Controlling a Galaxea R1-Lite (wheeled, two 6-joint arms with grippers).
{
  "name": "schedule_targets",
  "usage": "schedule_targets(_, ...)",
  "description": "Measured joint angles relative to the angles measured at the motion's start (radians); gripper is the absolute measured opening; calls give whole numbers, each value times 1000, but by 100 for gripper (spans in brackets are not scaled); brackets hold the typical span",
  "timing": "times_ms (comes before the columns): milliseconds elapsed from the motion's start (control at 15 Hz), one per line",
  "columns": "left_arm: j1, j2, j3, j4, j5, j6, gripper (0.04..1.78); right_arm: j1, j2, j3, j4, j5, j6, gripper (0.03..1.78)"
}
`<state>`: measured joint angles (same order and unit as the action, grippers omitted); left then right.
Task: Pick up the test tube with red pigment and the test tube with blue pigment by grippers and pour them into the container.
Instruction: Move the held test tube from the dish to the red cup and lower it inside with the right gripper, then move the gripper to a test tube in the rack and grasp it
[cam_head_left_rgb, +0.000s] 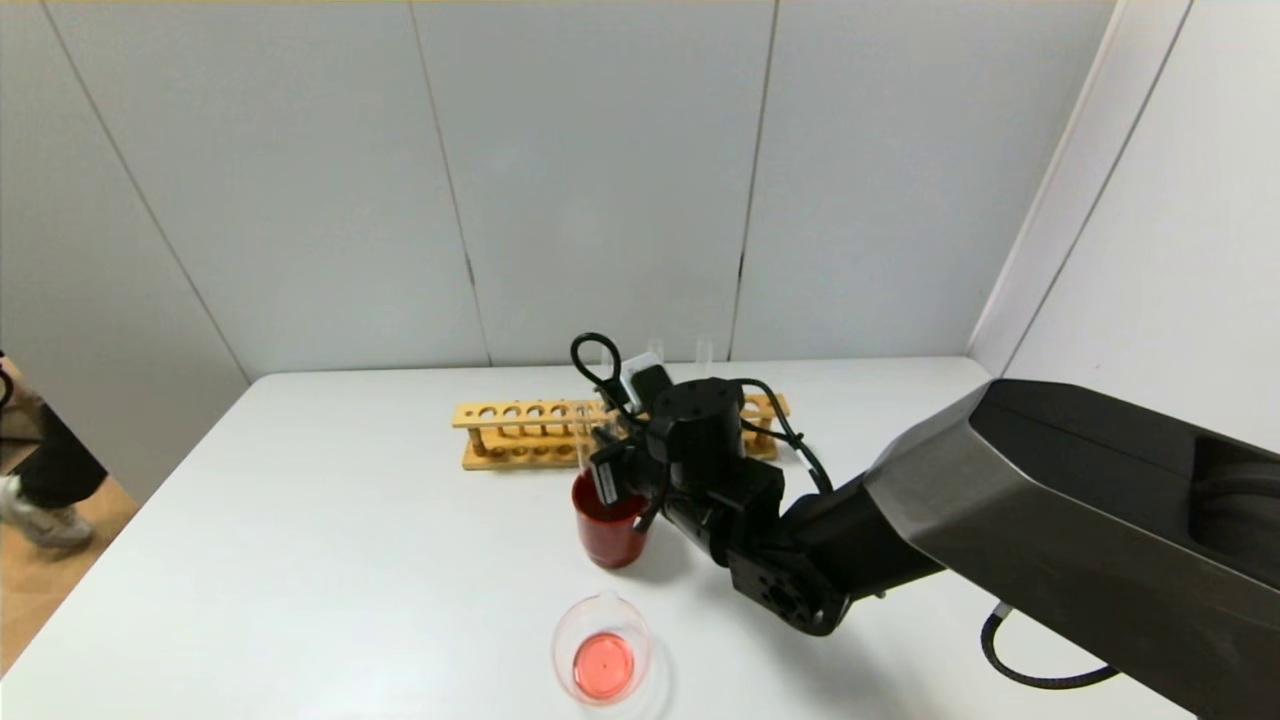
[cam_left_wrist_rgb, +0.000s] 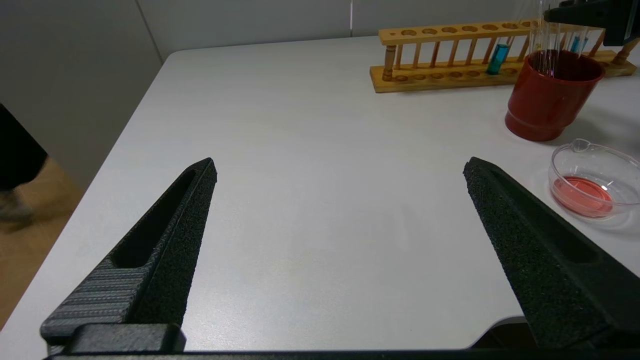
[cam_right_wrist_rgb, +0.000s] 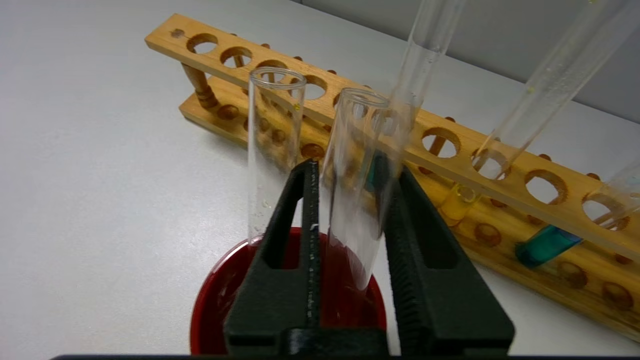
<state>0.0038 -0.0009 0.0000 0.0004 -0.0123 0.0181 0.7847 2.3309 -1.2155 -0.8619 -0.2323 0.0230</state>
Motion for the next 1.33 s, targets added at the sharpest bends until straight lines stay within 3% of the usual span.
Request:
schedule_targets(333,0,0,0,0,0,0,175,2,-6,5,-2,-7,0,134)
schedule_targets(533,0,0,0,0,0,-1,175,1,-14,6,-3,-16,1,165)
schedule_targets(667,0,0,0,0,0,0,175,0,-30,16,-4,-16,-1,174)
schedule_targets(1333,0,0,0,0,0,0,175,-11,-201,172,-48,-33,-16,175)
